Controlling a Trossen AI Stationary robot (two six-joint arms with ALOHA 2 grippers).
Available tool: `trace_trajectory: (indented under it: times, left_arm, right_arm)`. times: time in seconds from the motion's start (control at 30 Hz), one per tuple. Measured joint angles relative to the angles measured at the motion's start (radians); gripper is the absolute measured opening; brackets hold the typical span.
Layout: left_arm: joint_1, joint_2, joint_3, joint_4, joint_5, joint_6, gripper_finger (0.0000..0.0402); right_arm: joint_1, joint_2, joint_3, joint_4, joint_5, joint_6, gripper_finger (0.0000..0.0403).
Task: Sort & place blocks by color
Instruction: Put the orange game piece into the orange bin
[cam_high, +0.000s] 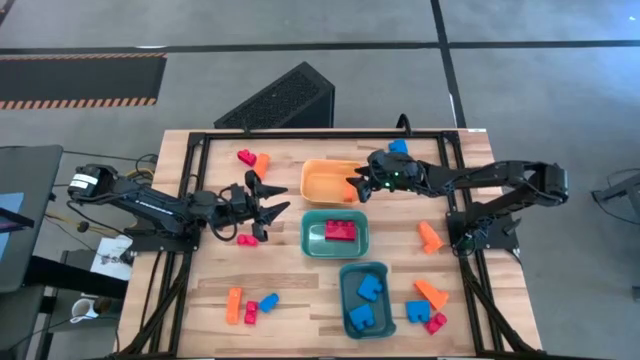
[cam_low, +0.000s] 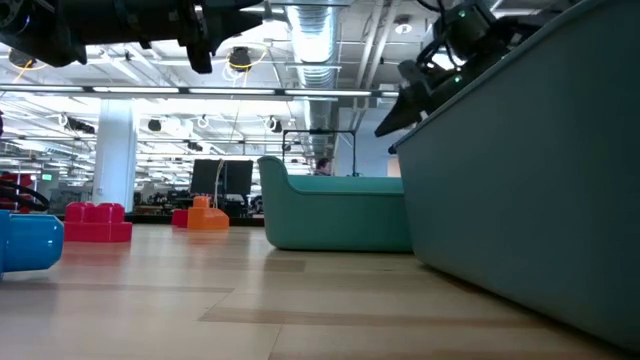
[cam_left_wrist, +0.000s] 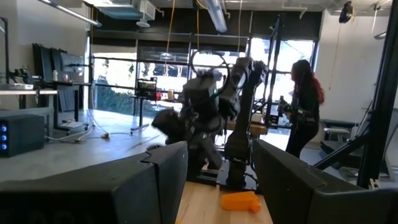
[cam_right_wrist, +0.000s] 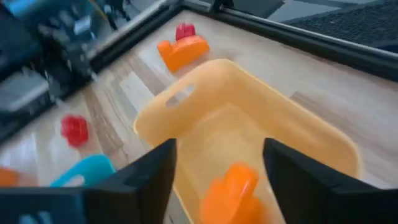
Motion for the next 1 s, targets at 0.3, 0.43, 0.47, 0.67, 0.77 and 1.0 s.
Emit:
trace_trajectory:
  times: [0.3,0.43,0.47,0.67,0.77,1.0]
  left_arm:
    - [0.0,0.0,0.0,-0.054,-0.022,-0.06,0.0171]
    - [0.013,0.0,0.0,-0.13,-0.103,-0.141,0.0171]
    - [0.023,0.0,0.0,-0.153,-0.121,-0.167,0.0171]
    - [0.103,0.0,0.0,-0.368,-0.244,-0.335,0.0176]
    - [0.128,0.001,0.0,-0.428,-0.293,-0.352,0.0196]
    - [0.258,0.0,0.058,-0.705,-0.308,-0.456,0.0284]
  right_arm:
    - [0.043,-0.222,-0.037,-0.058,-0.025,-0.056,0.0301]
    - [0.041,-0.334,-0.137,-0.029,-0.016,-0.045,0.0297]
    - [0.04,-0.362,-0.168,-0.006,-0.015,-0.043,0.0296]
    - [0.05,-0.496,-0.31,0.12,-0.017,-0.034,0.0292]
    - [0.049,-0.539,-0.33,0.135,-0.015,-0.047,0.0291]
    - [0.048,-0.577,-0.331,0.135,-0.015,-0.104,0.0291]
